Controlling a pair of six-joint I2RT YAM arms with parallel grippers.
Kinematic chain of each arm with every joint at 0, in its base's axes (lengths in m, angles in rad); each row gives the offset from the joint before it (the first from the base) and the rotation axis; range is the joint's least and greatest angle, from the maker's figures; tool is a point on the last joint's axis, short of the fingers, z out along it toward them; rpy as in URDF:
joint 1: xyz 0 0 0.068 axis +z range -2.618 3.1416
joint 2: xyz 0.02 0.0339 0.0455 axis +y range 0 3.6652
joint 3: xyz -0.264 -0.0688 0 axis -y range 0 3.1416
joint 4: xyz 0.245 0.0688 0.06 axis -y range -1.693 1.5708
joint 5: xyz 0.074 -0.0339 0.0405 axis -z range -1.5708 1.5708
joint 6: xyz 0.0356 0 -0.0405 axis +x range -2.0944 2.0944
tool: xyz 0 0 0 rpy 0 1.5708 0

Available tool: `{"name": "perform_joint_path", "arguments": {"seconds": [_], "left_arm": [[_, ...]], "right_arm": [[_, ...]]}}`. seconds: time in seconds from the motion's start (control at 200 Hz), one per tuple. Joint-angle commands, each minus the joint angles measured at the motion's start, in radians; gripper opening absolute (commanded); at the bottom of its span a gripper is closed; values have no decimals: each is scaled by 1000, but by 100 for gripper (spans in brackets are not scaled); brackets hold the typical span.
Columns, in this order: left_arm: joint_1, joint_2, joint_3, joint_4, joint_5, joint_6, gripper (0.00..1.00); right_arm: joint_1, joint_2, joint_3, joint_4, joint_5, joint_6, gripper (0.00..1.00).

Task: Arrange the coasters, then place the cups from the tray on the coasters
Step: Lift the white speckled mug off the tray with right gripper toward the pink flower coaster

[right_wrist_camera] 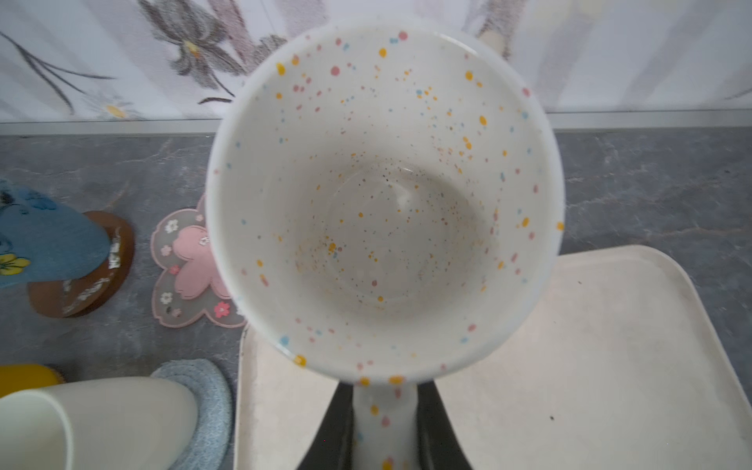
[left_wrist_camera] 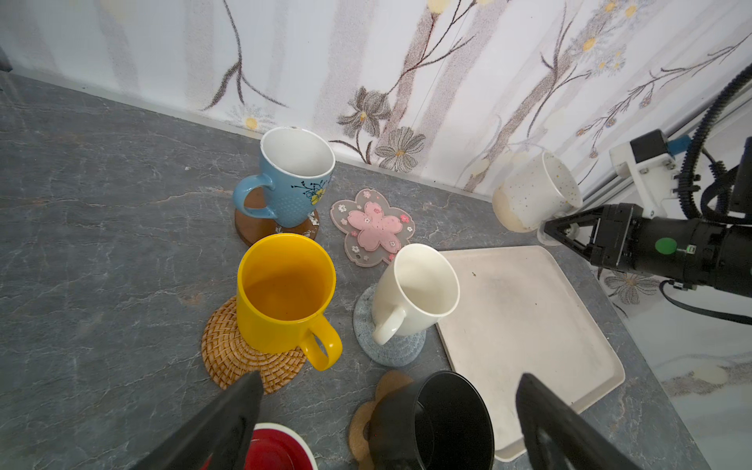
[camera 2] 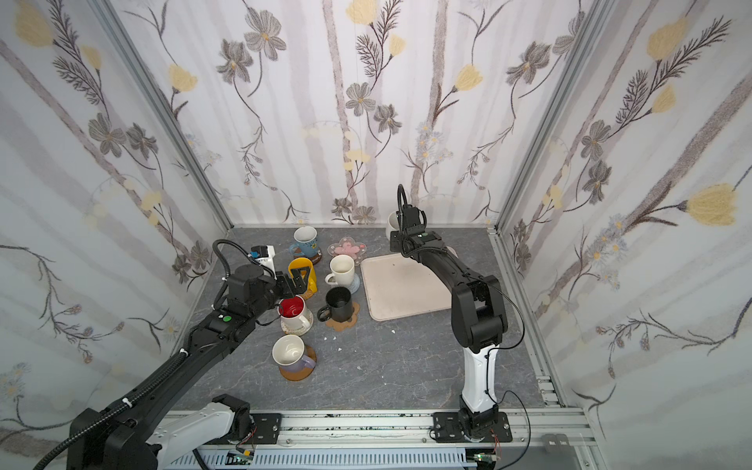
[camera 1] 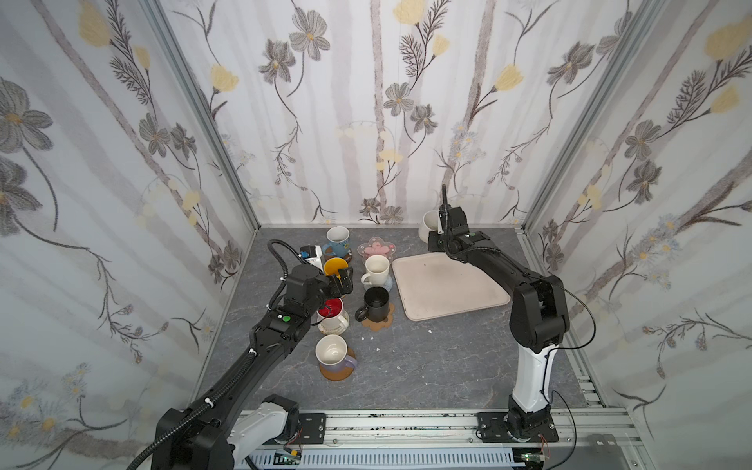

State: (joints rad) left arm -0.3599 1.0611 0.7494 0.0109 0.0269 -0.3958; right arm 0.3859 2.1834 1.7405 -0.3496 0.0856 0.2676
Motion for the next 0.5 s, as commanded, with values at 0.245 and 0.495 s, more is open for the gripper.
{"name": "perform_joint_path", "arguments": {"seconds": [0.245,0.495], "left_arm": [[2,7,-5,32,-7,0,100],[2,8,-10,33,-6,2,100]], "right_arm": [[63,174,271,78,-199,-67,0],[103,306,417,100,-256,-65,0]]}}
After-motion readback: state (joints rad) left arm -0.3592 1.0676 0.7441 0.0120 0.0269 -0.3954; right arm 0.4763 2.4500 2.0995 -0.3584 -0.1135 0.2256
